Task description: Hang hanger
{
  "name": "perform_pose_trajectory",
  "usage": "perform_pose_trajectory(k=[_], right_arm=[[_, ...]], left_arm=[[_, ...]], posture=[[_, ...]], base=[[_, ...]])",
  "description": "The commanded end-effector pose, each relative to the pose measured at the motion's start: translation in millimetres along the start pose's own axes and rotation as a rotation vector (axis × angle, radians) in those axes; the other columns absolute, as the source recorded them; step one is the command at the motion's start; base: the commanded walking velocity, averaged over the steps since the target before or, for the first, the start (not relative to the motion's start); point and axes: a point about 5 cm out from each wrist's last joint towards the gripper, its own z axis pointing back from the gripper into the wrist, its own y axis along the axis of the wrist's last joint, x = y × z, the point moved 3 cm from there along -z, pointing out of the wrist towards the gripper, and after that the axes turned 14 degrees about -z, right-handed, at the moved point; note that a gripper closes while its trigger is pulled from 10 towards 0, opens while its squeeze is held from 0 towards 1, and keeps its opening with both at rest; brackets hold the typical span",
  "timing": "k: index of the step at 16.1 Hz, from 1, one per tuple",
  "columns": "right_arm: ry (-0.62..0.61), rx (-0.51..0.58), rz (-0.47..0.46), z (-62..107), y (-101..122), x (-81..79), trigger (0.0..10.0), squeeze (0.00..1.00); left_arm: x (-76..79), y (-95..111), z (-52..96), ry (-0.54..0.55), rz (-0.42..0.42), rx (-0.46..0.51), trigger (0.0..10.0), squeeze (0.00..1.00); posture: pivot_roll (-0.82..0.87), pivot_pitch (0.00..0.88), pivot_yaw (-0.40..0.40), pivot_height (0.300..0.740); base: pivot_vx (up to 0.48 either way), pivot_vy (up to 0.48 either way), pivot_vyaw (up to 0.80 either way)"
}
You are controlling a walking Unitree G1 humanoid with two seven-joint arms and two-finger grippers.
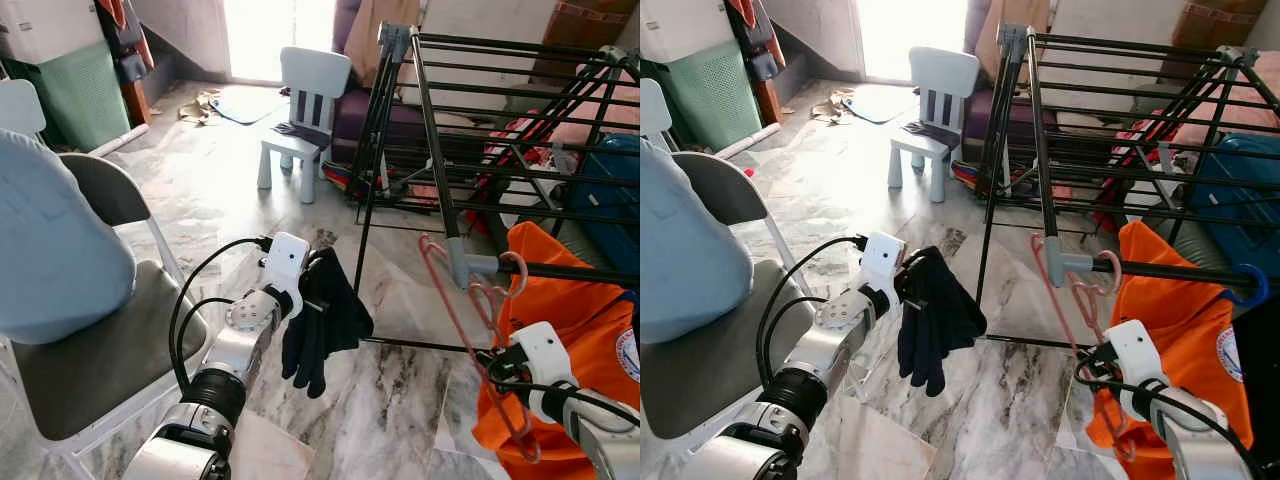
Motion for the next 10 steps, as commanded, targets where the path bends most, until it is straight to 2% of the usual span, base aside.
perform_pose_trajectory(k=[1,7,10], right_arm=[[-0.013,-0.016,0.016,2.3,-2.9,4.0,0.2,0.0],[-0.069,-0.012,0.005,4.6,-2.6,12.2,0.0,0.0],[-0.071,-0.008,-0.001,4.1,-3.8,11.3,0.4,0.0]], left_arm=[[-0.3,8.8,-1.7,-0.002,-0.013,0.029,10.0,0.0],[1.4,9.6,-3.1,-0.009,-0.012,0.025,10.0,0.0],[1.7,9.5,-3.5,-0.009,-0.013,0.02,10.0,0.0]], posture=[[-0.04,0.0,-0.07,0.74],[-0.05,0.0,-0.071,0.74],[-0.05,0.0,-0.07,0.74]], base=[[0.0,0.0,0.0],[0.0,0.0,0.0],[0.0,0.0,0.0]])
